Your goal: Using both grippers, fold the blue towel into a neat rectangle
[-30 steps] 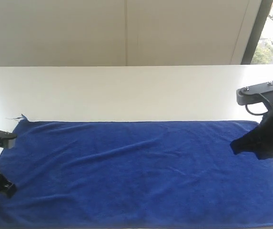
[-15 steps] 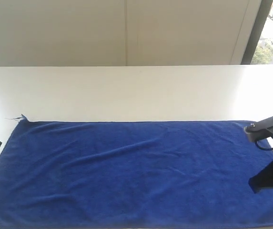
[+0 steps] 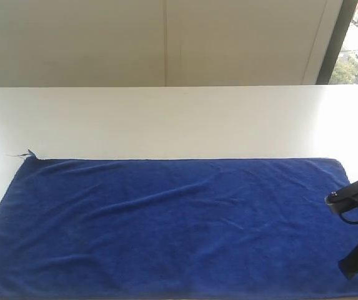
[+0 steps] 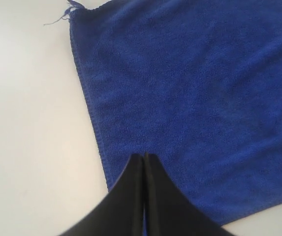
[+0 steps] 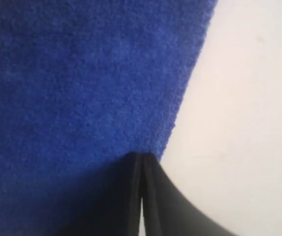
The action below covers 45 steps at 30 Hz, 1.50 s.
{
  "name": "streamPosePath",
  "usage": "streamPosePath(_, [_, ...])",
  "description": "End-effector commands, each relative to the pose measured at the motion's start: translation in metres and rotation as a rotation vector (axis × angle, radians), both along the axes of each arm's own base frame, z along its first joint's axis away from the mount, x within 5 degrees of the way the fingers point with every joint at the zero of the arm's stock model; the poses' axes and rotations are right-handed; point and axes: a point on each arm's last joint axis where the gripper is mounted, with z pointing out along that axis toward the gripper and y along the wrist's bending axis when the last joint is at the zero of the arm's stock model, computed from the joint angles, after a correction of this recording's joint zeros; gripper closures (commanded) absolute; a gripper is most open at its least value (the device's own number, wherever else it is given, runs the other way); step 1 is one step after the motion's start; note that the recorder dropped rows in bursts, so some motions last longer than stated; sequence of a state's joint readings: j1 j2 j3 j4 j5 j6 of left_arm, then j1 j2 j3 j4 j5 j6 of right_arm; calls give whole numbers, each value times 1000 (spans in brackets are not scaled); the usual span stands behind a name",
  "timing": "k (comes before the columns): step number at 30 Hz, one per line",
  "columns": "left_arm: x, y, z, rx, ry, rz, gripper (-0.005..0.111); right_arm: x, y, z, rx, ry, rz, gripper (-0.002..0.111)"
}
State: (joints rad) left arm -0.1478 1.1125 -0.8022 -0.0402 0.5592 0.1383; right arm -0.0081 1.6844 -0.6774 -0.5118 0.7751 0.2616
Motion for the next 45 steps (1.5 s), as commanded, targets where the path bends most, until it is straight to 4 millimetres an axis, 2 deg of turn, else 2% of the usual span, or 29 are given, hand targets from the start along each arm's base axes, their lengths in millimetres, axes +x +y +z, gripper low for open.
streamPosePath(1, [-2,-1,1,-41,7,20,107,-2,-4,-1,-39,21,-16,108])
streamPosePath(4, [-2,-2,1,-45,7,21,107,15,-4,27,-41,-157,-46,108])
streamPosePath(6, [-1,-2,1,-56,-4,25,107,27,1,53,33,-401,-50,108])
streamPosePath(8, [0,-4,2,-83,-12,33,107,42,9,60,118,-573,-13,108])
streamPosePath(10, [0,-4,3,-92,-18,35,107,62,6,46,136,-559,-60,108])
streamPosePath(15, [1,-5,3,-94,-22,36,107,76,1,27,145,-508,-109,108])
streamPosePath(20, [1,-6,3,-111,-19,41,107,79,-1,12,146,-471,-112,108])
streamPosePath(28, [1,-6,3,-113,-21,42,107,75,-20,-3,112,-399,-165,108])
streamPosePath(41, [1,-6,3,-112,-19,41,107,70,-44,-5,87,-384,-200,108])
streamPosePath(45, [1,-6,3,-112,-19,41,107,75,-37,12,121,-475,-157,108])
